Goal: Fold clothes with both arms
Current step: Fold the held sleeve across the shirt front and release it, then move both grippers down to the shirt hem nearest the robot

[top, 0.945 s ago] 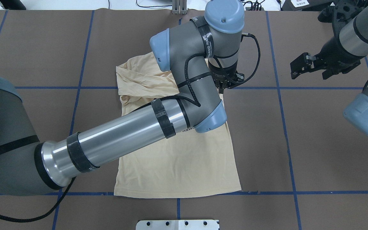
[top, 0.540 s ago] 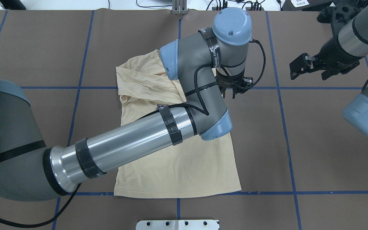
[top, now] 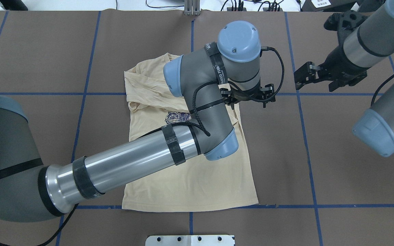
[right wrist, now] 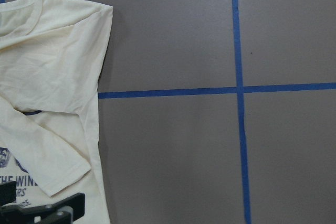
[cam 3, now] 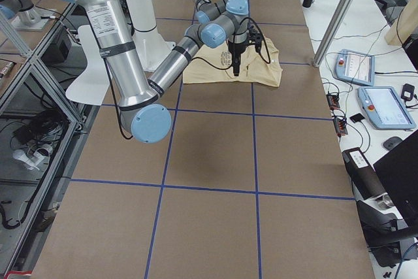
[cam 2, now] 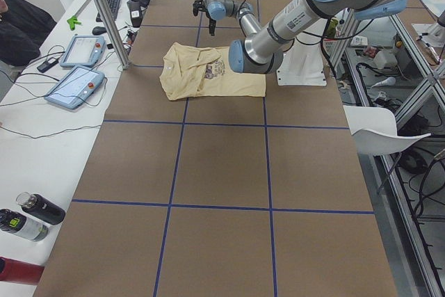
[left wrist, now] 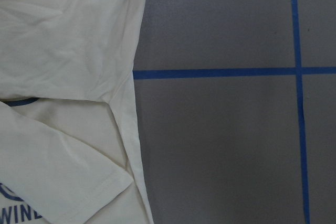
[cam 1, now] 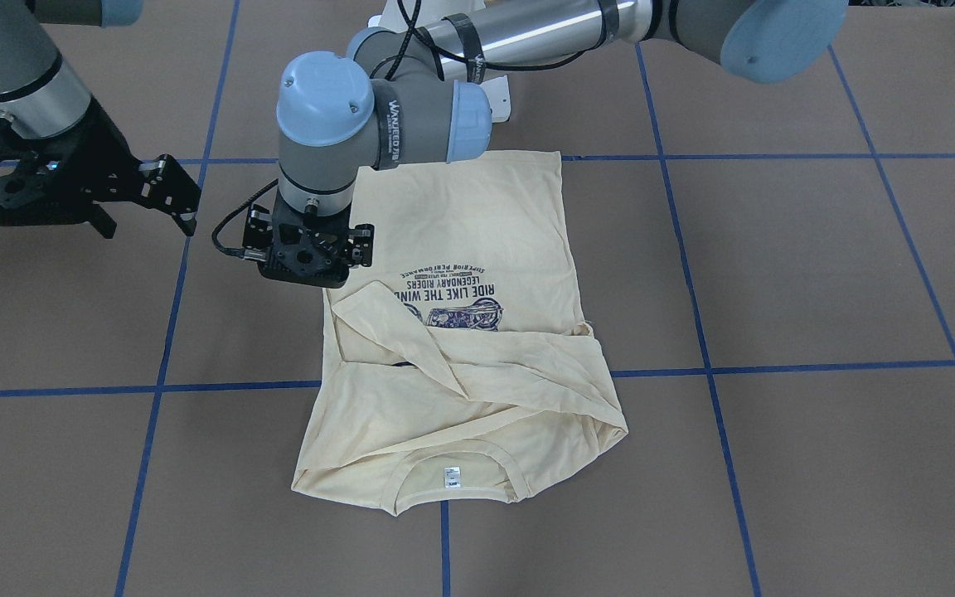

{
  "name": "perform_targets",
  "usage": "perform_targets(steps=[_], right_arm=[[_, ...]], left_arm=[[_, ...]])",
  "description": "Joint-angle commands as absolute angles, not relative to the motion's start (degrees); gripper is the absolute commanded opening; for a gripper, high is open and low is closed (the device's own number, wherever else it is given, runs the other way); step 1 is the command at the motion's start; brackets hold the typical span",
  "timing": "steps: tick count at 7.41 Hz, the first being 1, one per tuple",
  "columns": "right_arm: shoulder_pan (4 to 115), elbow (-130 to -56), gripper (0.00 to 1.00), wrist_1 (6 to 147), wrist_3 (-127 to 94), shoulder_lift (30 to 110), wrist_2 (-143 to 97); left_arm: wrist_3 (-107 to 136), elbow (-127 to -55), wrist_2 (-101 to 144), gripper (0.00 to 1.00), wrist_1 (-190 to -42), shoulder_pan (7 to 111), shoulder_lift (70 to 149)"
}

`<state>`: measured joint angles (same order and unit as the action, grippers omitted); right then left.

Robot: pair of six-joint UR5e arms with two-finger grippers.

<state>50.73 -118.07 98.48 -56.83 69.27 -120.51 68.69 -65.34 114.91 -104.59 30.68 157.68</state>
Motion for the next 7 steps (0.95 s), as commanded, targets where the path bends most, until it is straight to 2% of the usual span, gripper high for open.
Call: perform_targets(steps=[1, 3, 4, 6, 7], right_arm=[[41.0, -118.3, 1.0, 91.6, -70.5, 68.6, -113.2], [33.9, -119.5, 1.0, 91.7, -80.5, 68.6, -108.0], [29.3, -121.7, 1.0, 91.8, -83.2, 69.3, -103.6], [22.7, -125.2, 1.0, 91.8, -88.7, 73.0, -99.0], [20.2, -127.1, 1.0, 91.8, -89.6, 75.8, -96.6]], left_arm=[[62.1, -82.8, 114.4, 1.0, -91.7, 30.4, 147.5], [61.2, -105.7, 112.2, 1.0, -93.1, 26.9, 127.5], [61.6, -112.2, 108.0, 1.0, -93.3, 24.4, 121.4], [62.6, -115.6, 105.1, 1.0, -98.7, 21.6, 113.1], [68.7, -115.8, 104.9, 1.0, -108.4, 20.5, 107.0]])
